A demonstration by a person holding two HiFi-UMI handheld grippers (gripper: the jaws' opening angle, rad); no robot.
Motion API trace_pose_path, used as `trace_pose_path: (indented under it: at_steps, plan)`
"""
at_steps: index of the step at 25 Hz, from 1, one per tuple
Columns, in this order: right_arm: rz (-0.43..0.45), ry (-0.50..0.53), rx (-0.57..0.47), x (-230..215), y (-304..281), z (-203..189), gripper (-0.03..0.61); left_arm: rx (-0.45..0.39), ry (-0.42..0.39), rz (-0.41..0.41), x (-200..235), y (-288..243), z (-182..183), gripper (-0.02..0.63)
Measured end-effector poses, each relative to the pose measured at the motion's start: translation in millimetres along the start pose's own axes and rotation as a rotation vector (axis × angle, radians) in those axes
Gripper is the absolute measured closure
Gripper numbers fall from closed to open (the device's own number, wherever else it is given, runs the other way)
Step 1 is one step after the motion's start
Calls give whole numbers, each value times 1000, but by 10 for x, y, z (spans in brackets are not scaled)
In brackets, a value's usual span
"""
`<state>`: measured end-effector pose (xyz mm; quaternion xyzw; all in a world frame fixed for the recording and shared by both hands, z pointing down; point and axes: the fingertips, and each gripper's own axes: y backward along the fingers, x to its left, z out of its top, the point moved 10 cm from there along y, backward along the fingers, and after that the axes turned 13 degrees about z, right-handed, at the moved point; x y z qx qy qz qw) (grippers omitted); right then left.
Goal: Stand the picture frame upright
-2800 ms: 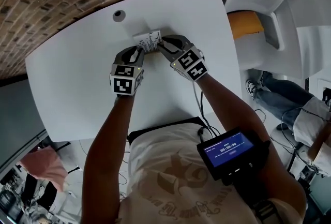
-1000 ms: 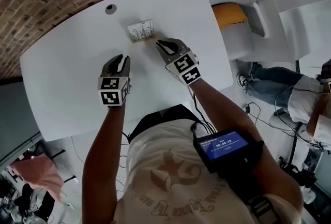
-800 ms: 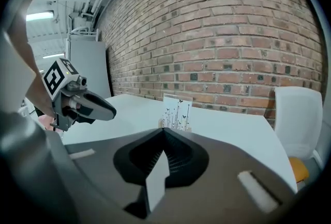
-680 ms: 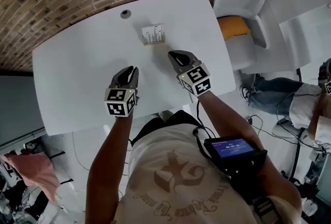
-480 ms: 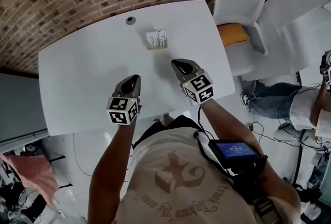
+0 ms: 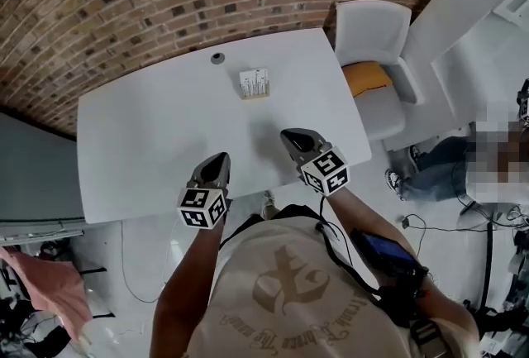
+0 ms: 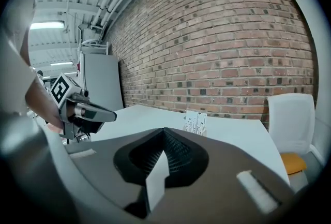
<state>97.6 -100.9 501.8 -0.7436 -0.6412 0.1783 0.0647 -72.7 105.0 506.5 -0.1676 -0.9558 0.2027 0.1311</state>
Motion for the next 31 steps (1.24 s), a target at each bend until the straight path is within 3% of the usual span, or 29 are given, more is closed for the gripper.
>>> trace_pose_path:
  at_steps: [9, 17, 31]
  plan:
    - [22, -12, -6, 414, 362, -164, 572, -15, -31, -47, -83, 409, -183, 612]
    - [24, -25, -1, 754, 550, -229, 572, -17, 47, -50, -101, 754, -433, 612]
    - [23, -57, 20, 1011, 667, -381, 571, 19, 26, -90, -221, 993, -615, 612]
